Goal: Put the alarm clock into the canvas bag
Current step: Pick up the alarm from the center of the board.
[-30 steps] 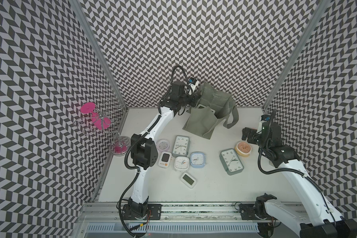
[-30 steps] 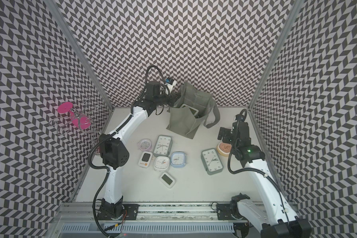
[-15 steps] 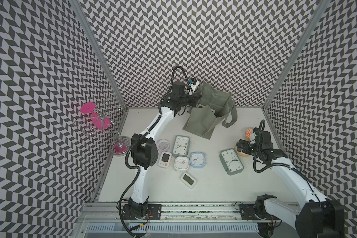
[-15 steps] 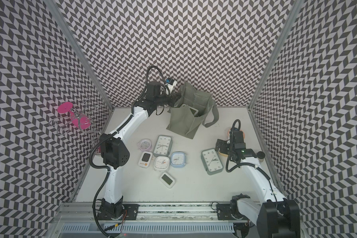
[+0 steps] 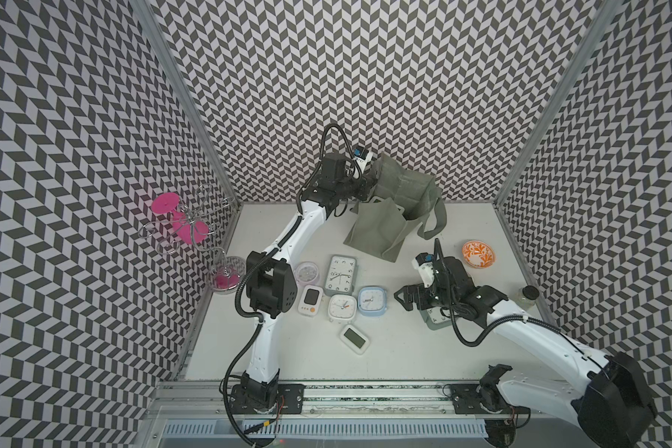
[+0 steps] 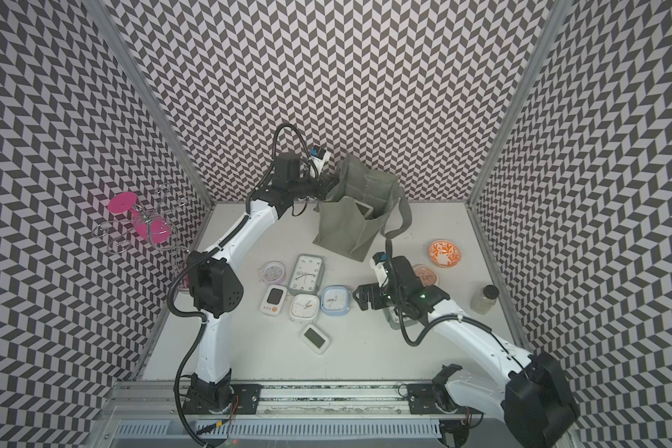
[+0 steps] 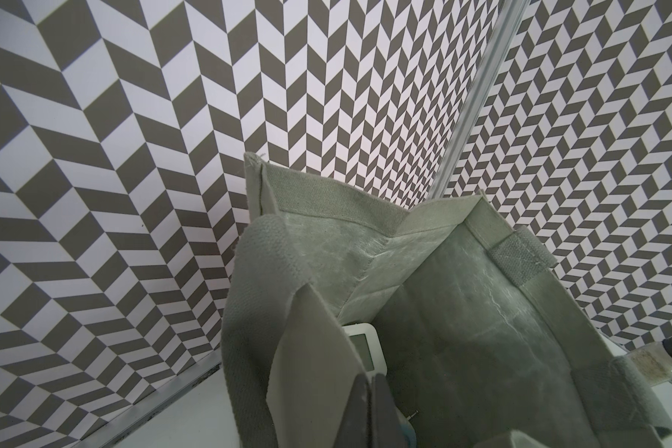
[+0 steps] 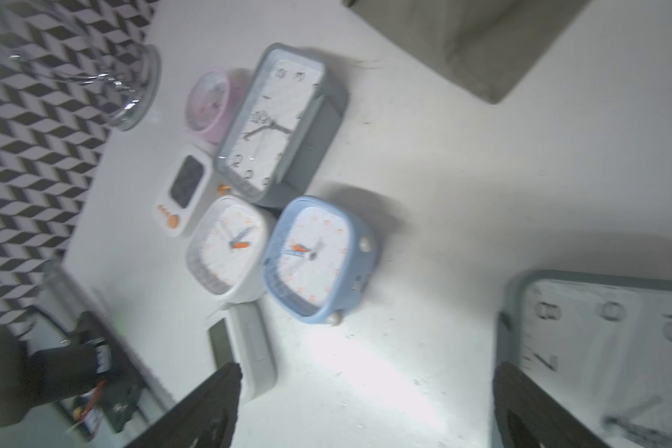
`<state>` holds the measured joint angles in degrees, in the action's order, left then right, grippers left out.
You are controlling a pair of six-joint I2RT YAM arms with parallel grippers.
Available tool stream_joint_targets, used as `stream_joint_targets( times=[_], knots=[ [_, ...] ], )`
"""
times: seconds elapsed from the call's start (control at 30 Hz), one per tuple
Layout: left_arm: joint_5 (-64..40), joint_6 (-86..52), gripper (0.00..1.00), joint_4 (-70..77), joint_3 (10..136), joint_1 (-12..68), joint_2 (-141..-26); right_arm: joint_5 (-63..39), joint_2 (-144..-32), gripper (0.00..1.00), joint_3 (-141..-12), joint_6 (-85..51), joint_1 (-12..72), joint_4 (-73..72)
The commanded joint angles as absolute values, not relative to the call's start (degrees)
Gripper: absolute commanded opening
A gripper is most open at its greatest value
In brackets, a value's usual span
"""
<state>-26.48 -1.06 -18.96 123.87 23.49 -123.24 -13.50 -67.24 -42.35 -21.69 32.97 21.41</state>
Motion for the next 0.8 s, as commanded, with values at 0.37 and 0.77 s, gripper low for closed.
stream_joint_targets(
  times=[0.37,0.77],
  knots=[
    [-28.4,-1.4,0.0,-17.1,126.3,23.3,-123.9,-27.4,-77.9,0.74,-36.5,-42.1,33.4,-3.9],
    [-28.6,-1.6,0.0,-16.9,126.3,23.1,-124.1,-29.5,-84.6,0.67,-32.9,-45.6,33.4,-11.5]
  ],
)
